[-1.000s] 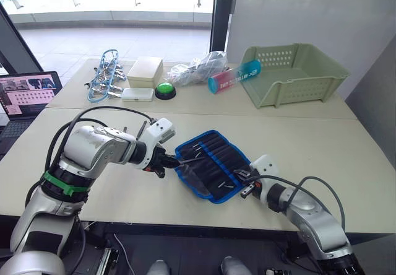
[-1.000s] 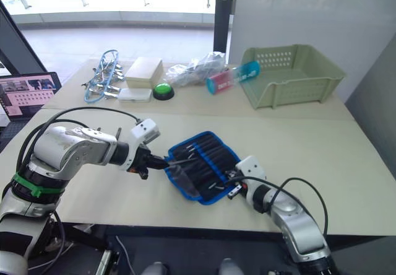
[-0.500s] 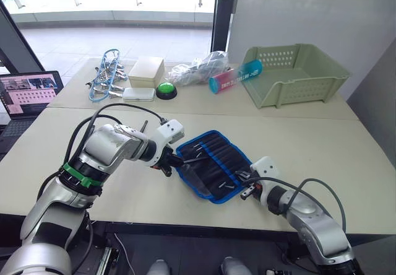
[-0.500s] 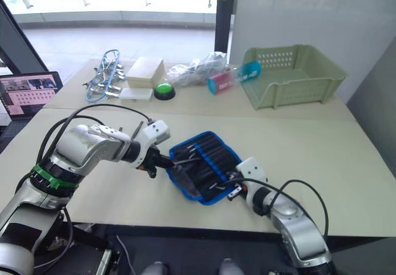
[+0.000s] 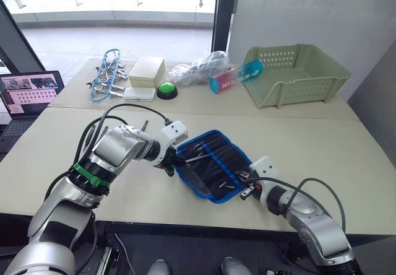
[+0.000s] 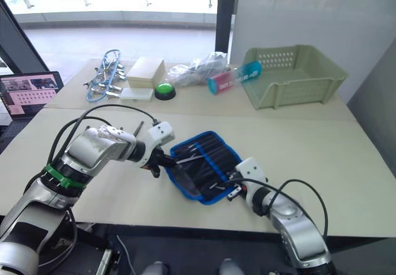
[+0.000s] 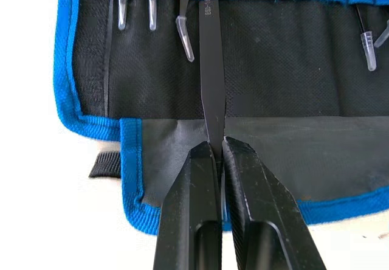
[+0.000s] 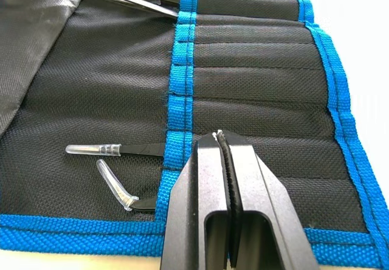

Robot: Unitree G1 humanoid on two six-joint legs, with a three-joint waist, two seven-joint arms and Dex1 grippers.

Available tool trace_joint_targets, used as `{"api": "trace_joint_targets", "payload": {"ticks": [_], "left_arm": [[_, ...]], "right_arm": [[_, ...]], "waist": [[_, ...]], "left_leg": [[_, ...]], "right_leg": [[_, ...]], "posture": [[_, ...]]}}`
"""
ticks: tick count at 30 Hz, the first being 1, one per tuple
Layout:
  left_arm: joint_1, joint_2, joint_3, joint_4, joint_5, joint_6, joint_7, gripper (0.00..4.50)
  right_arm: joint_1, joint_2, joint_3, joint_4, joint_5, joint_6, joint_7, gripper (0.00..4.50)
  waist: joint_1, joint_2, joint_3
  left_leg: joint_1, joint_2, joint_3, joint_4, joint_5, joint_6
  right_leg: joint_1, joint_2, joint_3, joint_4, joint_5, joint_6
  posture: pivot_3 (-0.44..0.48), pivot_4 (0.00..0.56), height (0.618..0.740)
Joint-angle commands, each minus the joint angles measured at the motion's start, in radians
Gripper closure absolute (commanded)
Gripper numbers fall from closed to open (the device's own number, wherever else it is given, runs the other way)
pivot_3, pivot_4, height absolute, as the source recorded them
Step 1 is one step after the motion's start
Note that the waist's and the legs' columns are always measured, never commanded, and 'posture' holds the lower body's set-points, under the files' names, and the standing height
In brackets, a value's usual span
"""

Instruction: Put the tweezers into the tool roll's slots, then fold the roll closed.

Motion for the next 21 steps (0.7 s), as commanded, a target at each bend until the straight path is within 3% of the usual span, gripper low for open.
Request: {"api": "trace_joint_targets", "payload": {"ticks": [1,8,16,21], "left_arm": [[-0.024,-0.027,0.005,0.021,0.036,-0.055,0.001,4.50],[-0.029,-0.110,0.008,0.119,0.093,-0.162,0.000,4.50],[-0.063,-0.267,0.027,0.404,0.196,-0.410,0.025,4.50],[-0.059,-0.279,0.035,0.418,0.218,-0.433,0.001,4.50]], "right_arm": [[0.027,0.005,0.036,0.008,-0.006,0.060,0.002,4.45],[0.033,0.006,0.046,-0.004,-0.009,0.086,0.006,4.45],[0.039,0.005,0.060,-0.025,-0.011,0.114,0.008,4.45],[0.045,0.011,0.053,-0.035,-0.012,0.139,-0.009,4.45]], "waist": [[0.000,0.000,0.000],[-0.002,0.000,0.000],[0.000,0.000,-0.001],[0.003,0.000,-0.001]], "left_leg": [[0.000,0.000,0.000,0.000,0.000,0.000],[0.000,0.000,0.000,0.000,0.000,0.000],[0.000,0.000,0.000,0.000,0.000,0.000],[0.001,0.000,0.000,0.001,0.000,0.000]], "right_leg": [[0.000,0.000,0.000,0.000,0.000,0.000],[0.000,0.000,0.000,0.000,0.000,0.000],[0.000,0.000,0.000,0.000,0.000,0.000],[0.002,0.000,0.000,0.000,0.000,0.000]], "posture": [[0.000,0.150,0.740],[0.000,0.150,0.740],[0.000,0.150,0.740],[0.000,0.150,0.740]]}}
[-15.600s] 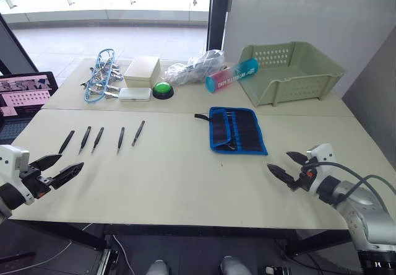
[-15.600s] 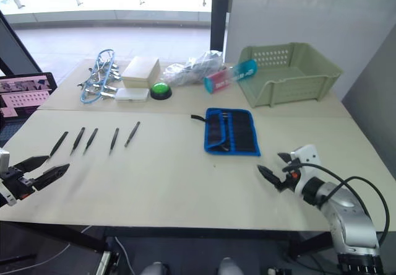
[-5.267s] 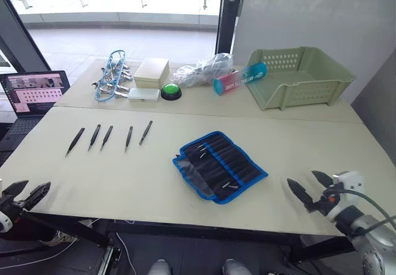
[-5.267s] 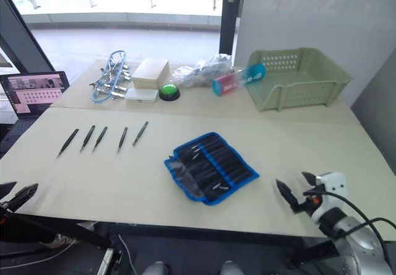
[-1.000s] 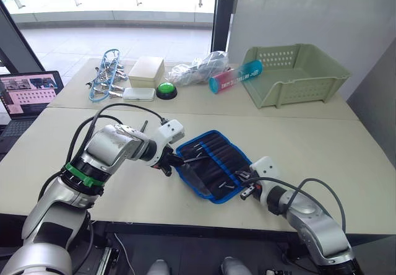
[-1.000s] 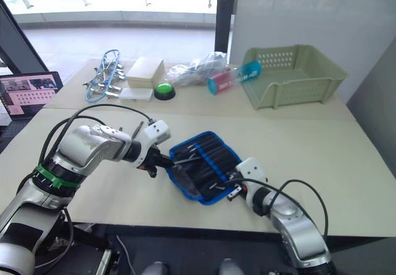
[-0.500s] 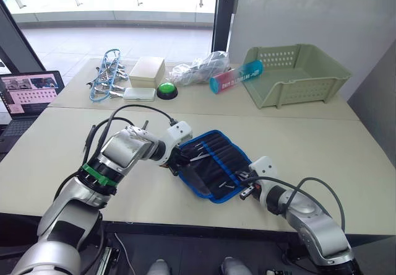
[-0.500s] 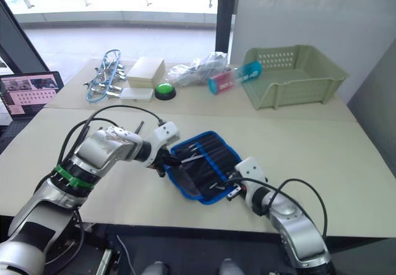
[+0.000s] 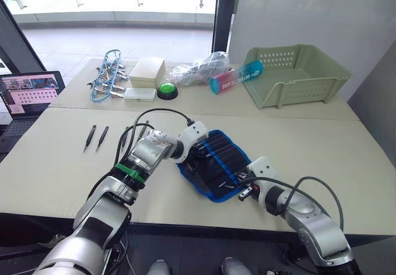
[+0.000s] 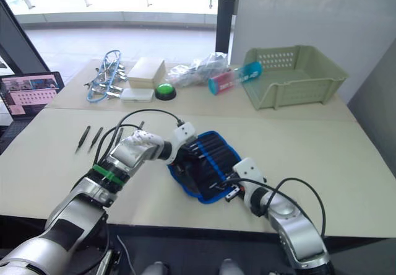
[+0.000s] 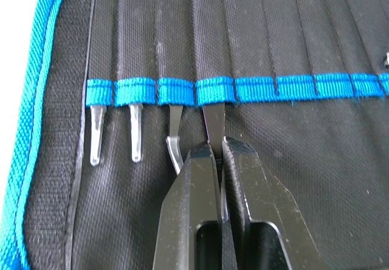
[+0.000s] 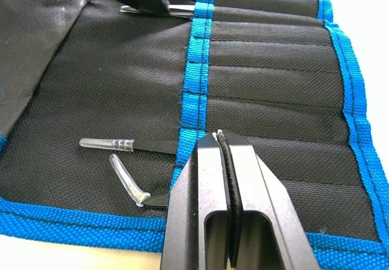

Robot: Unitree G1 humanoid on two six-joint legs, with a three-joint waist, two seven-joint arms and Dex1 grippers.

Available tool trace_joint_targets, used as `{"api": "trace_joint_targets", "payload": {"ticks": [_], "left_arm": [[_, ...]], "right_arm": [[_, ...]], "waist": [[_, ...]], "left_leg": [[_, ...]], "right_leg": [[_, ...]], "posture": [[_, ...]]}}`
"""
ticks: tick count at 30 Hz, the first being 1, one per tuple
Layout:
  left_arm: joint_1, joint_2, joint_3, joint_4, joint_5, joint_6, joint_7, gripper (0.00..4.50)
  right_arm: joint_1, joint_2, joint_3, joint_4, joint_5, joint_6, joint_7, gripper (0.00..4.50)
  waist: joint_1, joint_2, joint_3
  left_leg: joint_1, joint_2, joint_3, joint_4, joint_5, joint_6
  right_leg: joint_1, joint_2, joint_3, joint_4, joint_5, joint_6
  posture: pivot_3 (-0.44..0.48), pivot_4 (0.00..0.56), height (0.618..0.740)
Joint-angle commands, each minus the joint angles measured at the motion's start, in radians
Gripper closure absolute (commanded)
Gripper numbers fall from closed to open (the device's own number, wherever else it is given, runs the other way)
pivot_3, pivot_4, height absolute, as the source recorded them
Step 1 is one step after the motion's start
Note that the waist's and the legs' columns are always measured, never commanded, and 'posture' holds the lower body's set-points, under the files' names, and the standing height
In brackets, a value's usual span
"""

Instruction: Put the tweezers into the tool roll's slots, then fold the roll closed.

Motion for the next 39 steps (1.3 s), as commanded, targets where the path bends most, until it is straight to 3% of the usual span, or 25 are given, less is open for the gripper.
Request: {"api": "trace_joint_targets", "payload": {"ticks": [1,5,6,11,14,17,18,22,25,32,39], "left_arm": [[-0.007,0.006,0.027,-0.007,0.031,-0.017,-0.004,4.50],[0.004,0.029,0.051,-0.045,0.027,-0.021,-0.023,4.50],[0.009,0.040,0.061,-0.063,0.018,-0.020,-0.038,3.74],[0.050,0.131,0.124,-0.219,-0.013,0.028,-0.083,2.17],[0.100,0.220,0.226,-0.368,-0.089,0.122,-0.117,1.15],[0.237,0.325,0.428,-0.485,-0.208,0.152,-0.152,0.16],[0.300,0.358,0.489,-0.503,-0.209,0.129,-0.133,0.03],[0.518,0.410,0.697,-0.529,-0.173,-0.046,-0.037,0.03],[0.692,0.439,0.841,-0.566,-0.155,-0.063,0.035,0.03],[0.964,0.360,1.234,-0.569,-0.310,-0.099,0.060,0.03],[1.151,0.301,1.371,-0.551,-0.366,-0.187,0.046,0.03]], "right_arm": [[0.042,0.005,0.036,0.016,-0.001,0.055,0.003,4.45],[0.045,0.012,0.032,0.018,-0.002,0.054,-0.009,4.45],[0.045,0.014,0.032,0.020,-0.003,0.053,-0.012,4.50],[0.045,0.025,0.029,0.026,-0.007,0.049,-0.022,4.50],[0.046,0.027,0.025,0.032,-0.008,0.042,-0.022,4.50],[0.046,0.026,0.020,0.046,-0.010,0.031,-0.018,4.50],[0.047,0.024,0.014,0.051,-0.008,0.028,-0.016,4.50],[0.053,0.018,-0.004,0.058,-0.003,0.019,-0.008,4.50],[0.062,0.013,-0.016,0.053,-0.001,0.013,0.001,4.50],[0.092,0.008,-0.027,0.052,0.007,-0.011,0.020,4.50],[0.127,-0.006,-0.030,0.043,0.012,-0.035,0.052,4.50]], "waist": [[0.000,0.000,0.000],[-0.002,0.000,0.000],[-0.005,0.000,0.000],[-0.012,0.000,0.000],[-0.017,0.000,0.000],[-0.022,0.000,0.000],[-0.022,0.001,0.000],[-0.013,0.000,0.000],[-0.008,-0.003,-0.001],[0.002,-0.004,-0.002],[0.009,-0.008,-0.004]], "left_leg": [[0.000,0.000,0.000,0.000,0.000,0.000],[0.000,0.000,0.000,0.000,0.000,0.000],[0.000,0.000,0.000,0.000,0.000,0.000],[0.000,0.000,0.000,-0.001,0.000,0.000],[0.000,0.000,0.000,-0.001,0.000,0.000],[0.001,0.001,0.000,-0.002,0.000,0.000],[0.001,0.001,-0.001,-0.002,0.000,0.000],[0.003,0.001,0.000,-0.003,0.000,0.000],[0.003,0.001,0.000,-0.003,0.000,0.000],[0.004,0.001,0.000,-0.005,0.000,0.000],[0.014,0.002,0.000,-0.010,-0.001,-0.001]], "right_leg": [[0.000,0.000,0.000,0.000,0.000,0.000],[0.000,0.000,0.000,0.000,0.000,0.000],[0.000,0.000,0.000,0.000,0.000,0.000],[0.000,0.000,0.000,0.000,0.000,0.000],[-0.001,0.000,0.000,0.001,0.000,0.000],[-0.001,0.000,0.000,0.001,0.000,0.000],[-0.001,0.000,0.000,0.001,0.000,-0.001],[0.001,0.000,0.000,0.000,-0.001,-0.001],[0.001,-0.001,-0.001,-0.001,-0.001,-0.001],[0.003,-0.001,-0.001,-0.002,-0.001,-0.001],[0.015,-0.001,-0.002,-0.014,-0.001,-0.002]], "posture": [[0.000,0.150,0.740],[0.000,0.150,0.740],[0.000,0.150,0.740],[0.000,0.150,0.740],[0.000,0.150,0.740],[0.000,0.150,0.740],[0.000,0.150,0.740],[0.000,0.150,0.740],[0.000,0.150,0.740],[0.000,0.150,0.740],[0.000,0.150,0.740]]}}
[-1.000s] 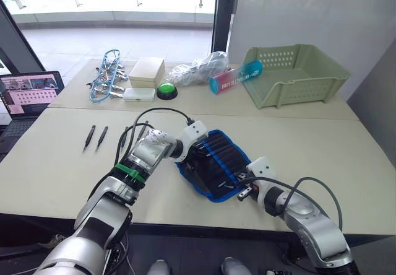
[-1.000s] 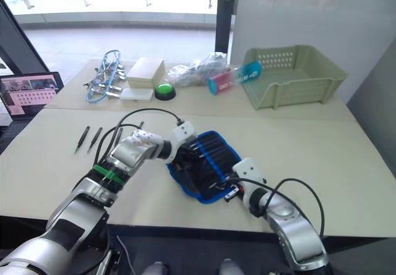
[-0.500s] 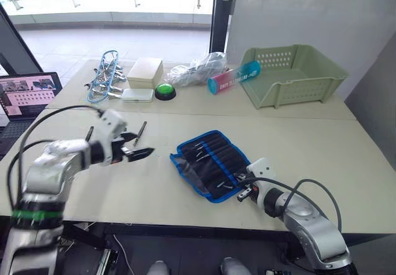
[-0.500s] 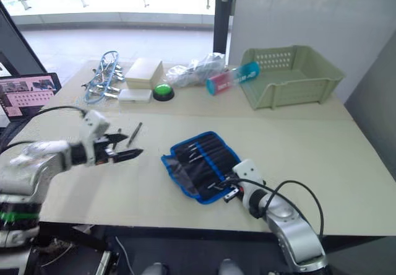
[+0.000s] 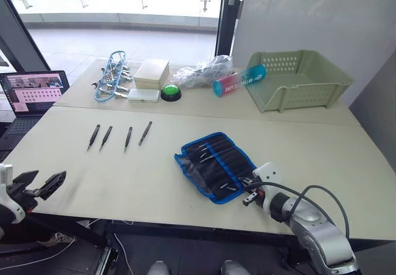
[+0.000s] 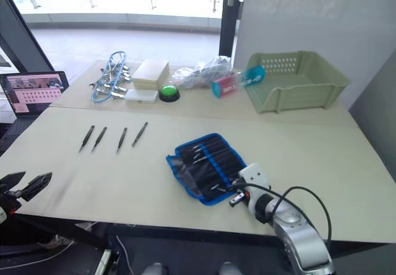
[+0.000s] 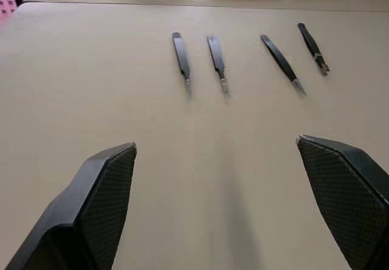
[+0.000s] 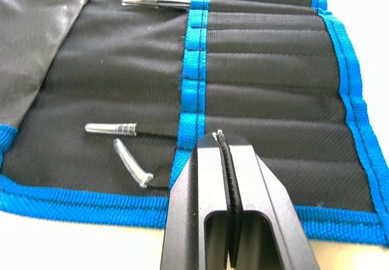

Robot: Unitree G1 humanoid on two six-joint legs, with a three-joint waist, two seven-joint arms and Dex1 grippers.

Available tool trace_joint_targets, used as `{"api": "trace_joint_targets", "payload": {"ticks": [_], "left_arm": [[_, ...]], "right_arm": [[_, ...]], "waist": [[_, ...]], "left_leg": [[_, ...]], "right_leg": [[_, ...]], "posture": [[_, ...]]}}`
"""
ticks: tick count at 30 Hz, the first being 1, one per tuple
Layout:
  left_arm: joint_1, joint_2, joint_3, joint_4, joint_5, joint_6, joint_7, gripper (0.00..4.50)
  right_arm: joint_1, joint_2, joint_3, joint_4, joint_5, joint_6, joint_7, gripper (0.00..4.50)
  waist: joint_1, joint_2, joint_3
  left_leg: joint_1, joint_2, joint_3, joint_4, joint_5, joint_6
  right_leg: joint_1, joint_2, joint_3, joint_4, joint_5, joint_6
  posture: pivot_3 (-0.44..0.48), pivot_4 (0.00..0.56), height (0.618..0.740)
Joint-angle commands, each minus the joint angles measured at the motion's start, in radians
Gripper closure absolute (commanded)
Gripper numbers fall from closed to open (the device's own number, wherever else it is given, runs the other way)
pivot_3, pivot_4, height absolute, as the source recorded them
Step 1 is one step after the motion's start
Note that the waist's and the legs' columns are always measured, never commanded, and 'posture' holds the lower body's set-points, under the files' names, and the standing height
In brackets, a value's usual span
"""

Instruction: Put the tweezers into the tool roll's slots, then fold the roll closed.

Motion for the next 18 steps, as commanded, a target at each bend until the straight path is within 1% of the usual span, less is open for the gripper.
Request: {"api": "trace_joint_targets", "payload": {"ticks": [1,3,5,10,12,14,18], "left_arm": [[0.072,-0.022,0.069,-0.020,-0.039,-0.056,-0.006,0.03],[0.115,-0.042,0.075,-0.036,-0.046,-0.074,0.003,0.03],[0.132,-0.047,0.068,-0.033,-0.046,-0.088,0.016,0.03],[0.104,-0.019,0.005,0.029,-0.009,-0.125,0.050,0.03],[0.070,-0.006,-0.030,0.062,0.002,-0.113,0.079,0.03],[0.005,0.013,-0.083,0.122,0.021,-0.123,0.099,0.03],[-0.188,0.060,-0.227,0.353,0.107,-0.193,0.117,0.03]], "right_arm": [[0.049,-0.020,0.018,0.026,0.002,0.025,0.024,4.50],[0.050,-0.021,0.014,0.022,0.005,0.029,0.026,4.50],[0.047,-0.020,0.015,0.016,0.007,0.034,0.026,4.50],[0.038,-0.013,0.025,0.014,0.006,0.039,0.026,4.50],[0.036,-0.012,0.026,0.016,0.005,0.038,0.025,4.50],[0.036,-0.008,0.027,0.012,0.003,0.039,0.017,4.50],[0.037,0.004,0.028,-0.003,0.002,0.045,0.000,4.50]], "waist": [[0.000,-0.002,-0.001],[0.000,-0.004,-0.002],[0.002,-0.004,-0.003],[0.002,-0.006,-0.004],[0.002,-0.006,-0.004],[0.002,-0.006,-0.004],[0.002,-0.007,-0.004]], "left_leg": [[0.000,0.000,0.000,0.000,0.000,0.000],[0.000,0.001,0.000,-0.001,-0.001,0.000],[0.000,0.001,0.000,-0.001,-0.001,0.000],[0.001,0.001,0.000,-0.001,-0.001,0.000],[0.001,0.001,0.000,-0.001,-0.001,0.000],[0.001,0.001,0.000,-0.001,-0.001,0.000],[0.001,0.001,0.000,-0.001,-0.001,0.000]], "right_leg": [[0.000,0.000,0.000,0.000,0.000,0.000],[0.000,0.000,0.000,-0.001,-0.001,-0.001],[0.000,0.000,0.000,-0.001,-0.001,-0.001],[0.001,0.000,0.000,-0.001,-0.001,-0.001],[0.000,0.000,-0.001,0.000,-0.001,-0.001],[0.000,0.000,-0.001,0.000,-0.001,-0.001],[0.000,0.001,-0.001,0.000,-0.001,-0.001]], "posture": [[0.000,0.150,0.740],[0.000,0.150,0.740],[0.000,0.150,0.740],[0.000,0.150,0.740],[0.000,0.150,0.740],[0.000,0.150,0.740],[0.000,0.150,0.740]]}}
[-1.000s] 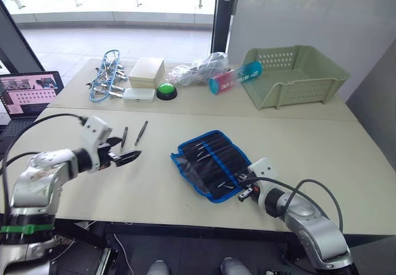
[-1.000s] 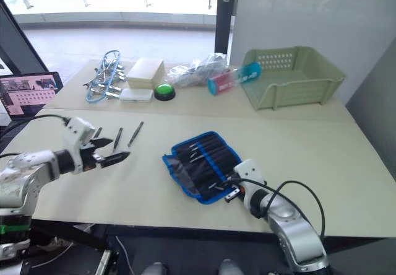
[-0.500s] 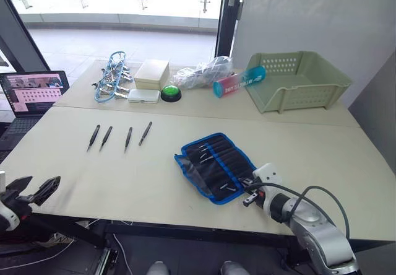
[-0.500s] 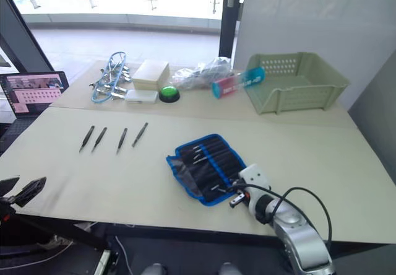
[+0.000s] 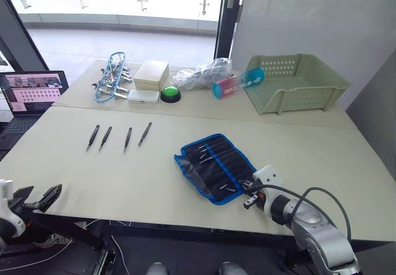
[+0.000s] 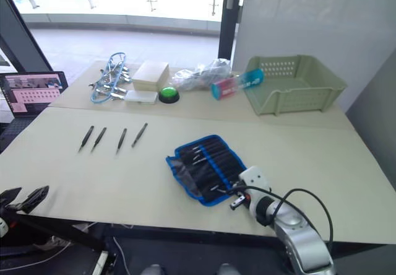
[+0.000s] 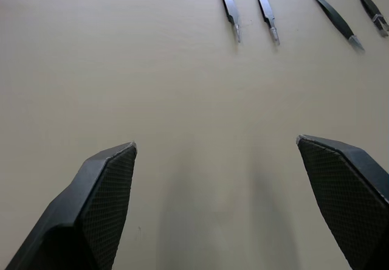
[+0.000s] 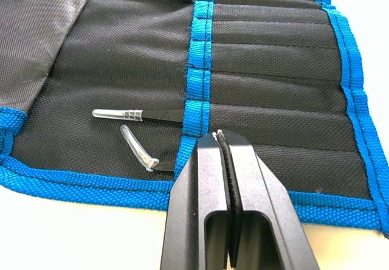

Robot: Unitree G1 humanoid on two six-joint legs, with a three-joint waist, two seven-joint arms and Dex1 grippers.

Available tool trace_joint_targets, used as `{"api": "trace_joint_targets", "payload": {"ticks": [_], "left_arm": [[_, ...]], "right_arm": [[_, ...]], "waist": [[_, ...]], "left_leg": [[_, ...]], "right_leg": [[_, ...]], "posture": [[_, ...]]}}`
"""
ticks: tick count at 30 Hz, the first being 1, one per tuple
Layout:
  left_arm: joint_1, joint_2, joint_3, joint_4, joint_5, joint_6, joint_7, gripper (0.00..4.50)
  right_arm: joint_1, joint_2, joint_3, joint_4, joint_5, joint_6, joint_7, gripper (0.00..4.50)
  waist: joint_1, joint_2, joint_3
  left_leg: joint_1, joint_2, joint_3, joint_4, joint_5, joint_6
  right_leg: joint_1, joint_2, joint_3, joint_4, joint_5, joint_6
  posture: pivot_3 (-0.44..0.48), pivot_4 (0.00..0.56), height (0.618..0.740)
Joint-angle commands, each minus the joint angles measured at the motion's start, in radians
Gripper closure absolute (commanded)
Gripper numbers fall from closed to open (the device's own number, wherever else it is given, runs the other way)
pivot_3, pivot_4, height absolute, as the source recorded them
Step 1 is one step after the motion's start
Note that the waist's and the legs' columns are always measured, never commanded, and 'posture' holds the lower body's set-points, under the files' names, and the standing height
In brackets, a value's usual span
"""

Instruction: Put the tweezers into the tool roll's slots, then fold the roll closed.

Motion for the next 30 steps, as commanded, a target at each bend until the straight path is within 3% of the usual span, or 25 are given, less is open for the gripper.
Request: {"api": "trace_joint_targets", "payload": {"ticks": [1,7,12,20,30], "left_arm": [[-0.139,0.046,-0.105,0.182,0.078,-0.096,0.014,0.03],[-0.452,0.066,-0.250,0.556,0.169,-0.245,0.005,0.03],[-0.638,0.078,-0.347,0.823,0.256,-0.349,0.029,0.03],[-0.804,0.056,-0.419,1.071,0.334,-0.414,0.098,0.03],[-0.844,0.027,-0.436,1.139,0.351,-0.431,0.135,3.21]], "right_arm": [[0.020,0.010,0.027,0.005,0.001,0.040,-0.007,4.50],[0.009,0.020,0.021,-0.001,-0.002,0.044,-0.024,4.50],[-0.004,0.029,0.017,0.000,-0.004,0.045,-0.037,4.50],[0.002,0.032,0.008,-0.029,0.000,0.056,-0.056,4.50],[-0.002,0.030,0.002,-0.040,0.001,0.069,-0.060,4.50]], "waist": [[-0.002,0.000,0.000],[-0.003,-0.003,-0.002],[-0.007,-0.002,-0.002],[-0.003,0.003,-0.003],[-0.003,0.006,-0.004]], "left_leg": [[0.000,0.000,0.000,0.000,0.000,0.000],[0.000,0.000,0.000,-0.001,0.000,0.000],[-0.001,0.000,0.000,0.000,0.000,0.000],[-0.001,-0.001,0.000,0.000,0.000,0.000],[0.000,-0.001,0.000,0.000,0.000,0.000]], "right_leg": [[0.000,0.000,0.000,0.000,0.000,0.000],[-0.001,0.000,0.000,0.001,0.000,0.000],[-0.001,0.000,0.000,0.001,0.000,0.000],[-0.001,0.000,0.000,0.002,0.000,0.001],[0.000,0.000,0.000,0.002,0.000,0.001]], "posture": [[0.000,0.150,0.740],[0.000,0.150,0.740],[0.000,0.150,0.740],[0.000,0.150,0.740],[0.000,0.150,0.740]]}}
